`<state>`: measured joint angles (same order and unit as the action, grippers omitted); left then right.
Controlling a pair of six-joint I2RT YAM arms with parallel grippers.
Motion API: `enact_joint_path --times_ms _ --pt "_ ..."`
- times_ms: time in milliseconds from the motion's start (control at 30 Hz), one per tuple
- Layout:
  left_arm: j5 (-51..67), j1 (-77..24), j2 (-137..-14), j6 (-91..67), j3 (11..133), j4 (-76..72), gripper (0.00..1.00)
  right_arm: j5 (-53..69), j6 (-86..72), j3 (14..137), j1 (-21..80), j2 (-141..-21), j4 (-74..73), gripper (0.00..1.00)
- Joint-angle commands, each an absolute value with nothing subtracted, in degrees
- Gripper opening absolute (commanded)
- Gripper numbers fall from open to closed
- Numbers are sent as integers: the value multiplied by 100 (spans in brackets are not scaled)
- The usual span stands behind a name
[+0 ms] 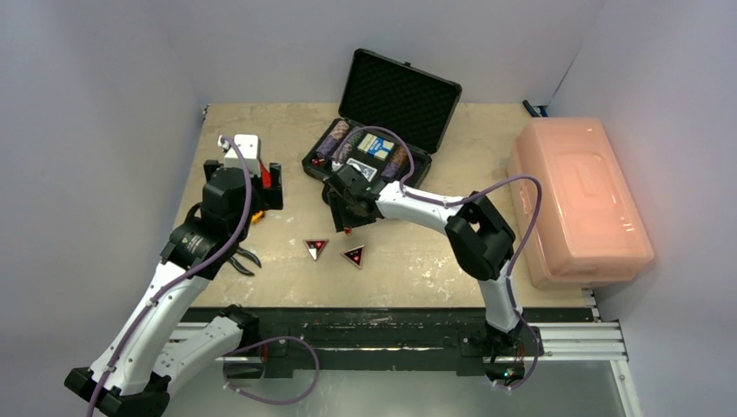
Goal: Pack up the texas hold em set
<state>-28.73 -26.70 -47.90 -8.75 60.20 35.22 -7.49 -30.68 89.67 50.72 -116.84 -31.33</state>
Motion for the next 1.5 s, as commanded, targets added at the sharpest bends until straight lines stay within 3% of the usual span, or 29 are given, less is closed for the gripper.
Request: enact_joint_path --times_ms 0,333,733,1067,1467 --pt "-2860 -2655 -4702 -817 6038 3303 88 -686 -3045 9072 5122 -11789 -2902 59" --pt "-2883 -2656 -4711 -809 6039 3301 88 -754 -2892 9248 5142 -12048 -2909 45" --pt "-2872 -2654 -4734 -800 6038 3297 88 -809 -2782 9424 5150 -12254 -2948 37" --pt "-2874 -2654 -4746 -800 6038 3288 88 -866 -2766 9404 5150 -12262 -2970 37" --pt "-2866 -2654 -4763 -798 6038 3294 88 -940 -2665 9384 5150 -12209 -3063 47"
